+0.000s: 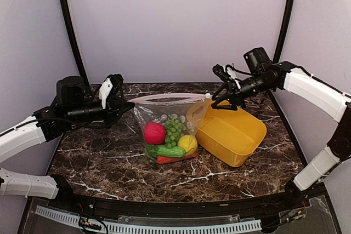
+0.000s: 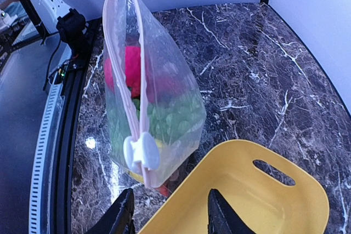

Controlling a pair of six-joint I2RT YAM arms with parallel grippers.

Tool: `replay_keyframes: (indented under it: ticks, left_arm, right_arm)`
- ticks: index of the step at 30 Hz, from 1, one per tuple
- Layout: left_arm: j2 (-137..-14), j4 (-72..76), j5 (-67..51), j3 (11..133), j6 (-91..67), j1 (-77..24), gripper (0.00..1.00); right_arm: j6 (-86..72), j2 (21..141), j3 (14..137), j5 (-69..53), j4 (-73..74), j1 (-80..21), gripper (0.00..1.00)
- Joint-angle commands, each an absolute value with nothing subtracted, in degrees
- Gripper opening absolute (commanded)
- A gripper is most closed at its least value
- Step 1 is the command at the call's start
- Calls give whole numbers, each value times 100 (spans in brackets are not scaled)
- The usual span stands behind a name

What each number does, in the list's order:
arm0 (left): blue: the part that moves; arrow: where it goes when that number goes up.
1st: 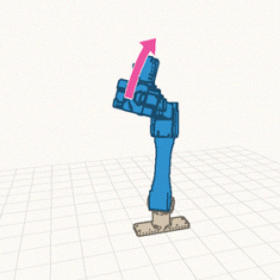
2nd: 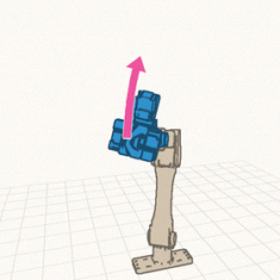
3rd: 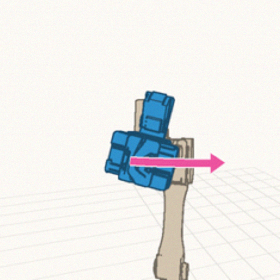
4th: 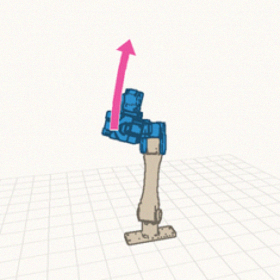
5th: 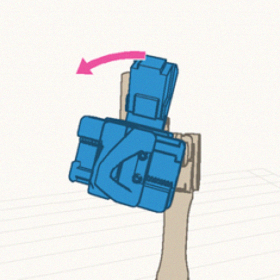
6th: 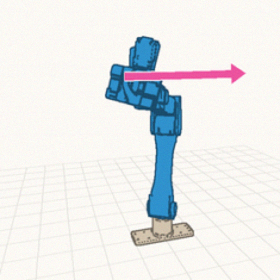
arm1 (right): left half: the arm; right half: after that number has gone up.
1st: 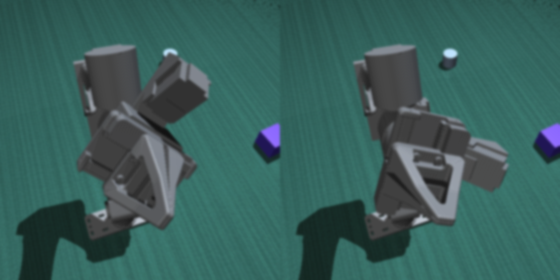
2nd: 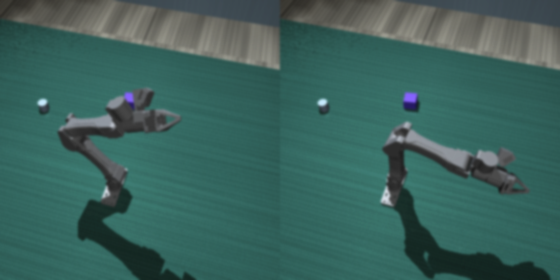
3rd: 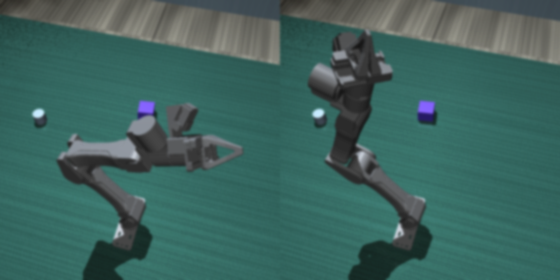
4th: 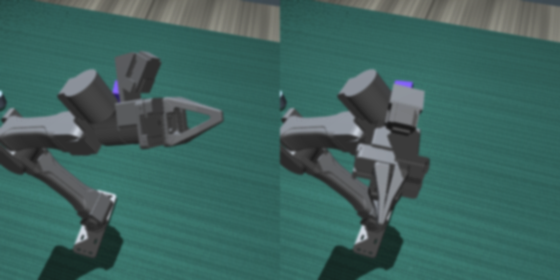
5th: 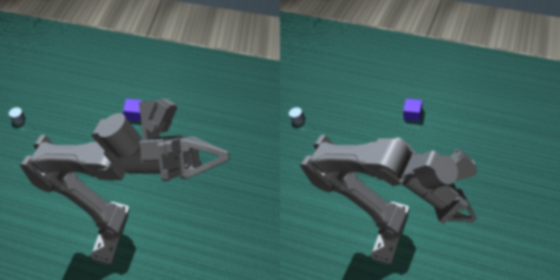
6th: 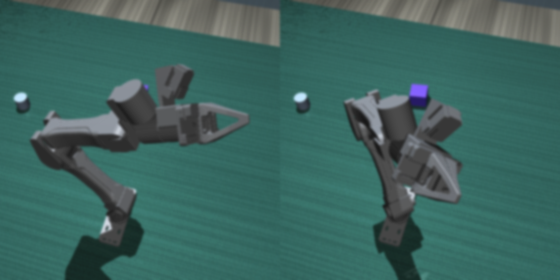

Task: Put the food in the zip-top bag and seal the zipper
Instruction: Pass from the left arm to the right

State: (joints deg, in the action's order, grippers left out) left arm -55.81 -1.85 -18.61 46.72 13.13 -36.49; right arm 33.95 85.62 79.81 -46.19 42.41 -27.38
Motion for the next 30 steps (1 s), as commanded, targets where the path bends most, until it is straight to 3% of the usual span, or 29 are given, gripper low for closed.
replay_keyframes:
  ticks: [1, 13, 16, 17, 21, 25, 30]
  left_arm:
    - [-5567, -285, -1803, 4611, 1354, -3637, 1]
    - [-5625, -296, -1829, 4613, 1301, -3634, 1]
    - [-5654, -310, -1827, 4641, 1262, -3629, 1]
    - [-5657, -359, -1749, 4663, 1208, -3634, 7]
    - [-5662, -771, -1516, 5175, 994, -3637, 39]
    - [-5858, -1166, -1544, 6531, 856, -3834, 49]
    - [-7011, -1621, -1304, 7971, 1015, -4369, 58]
  right_arm:
    - [3239, 8737, 8179, -5299, 3891, -2751, 42]
    - [3207, 8827, 8263, -5636, 3802, -2750, 25]
    - [3190, 8854, 8317, -5722, 3794, -2754, 11]
    - [3195, 8871, 8329, -5718, 3792, -2757, 0]
    - [3214, 8874, 8352, -5643, 3802, -2756, 0]
    - [3232, 8836, 8324, -5691, 3773, -2757, 0]
    - [3241, 8779, 8301, -5679, 3745, -2759, 0]
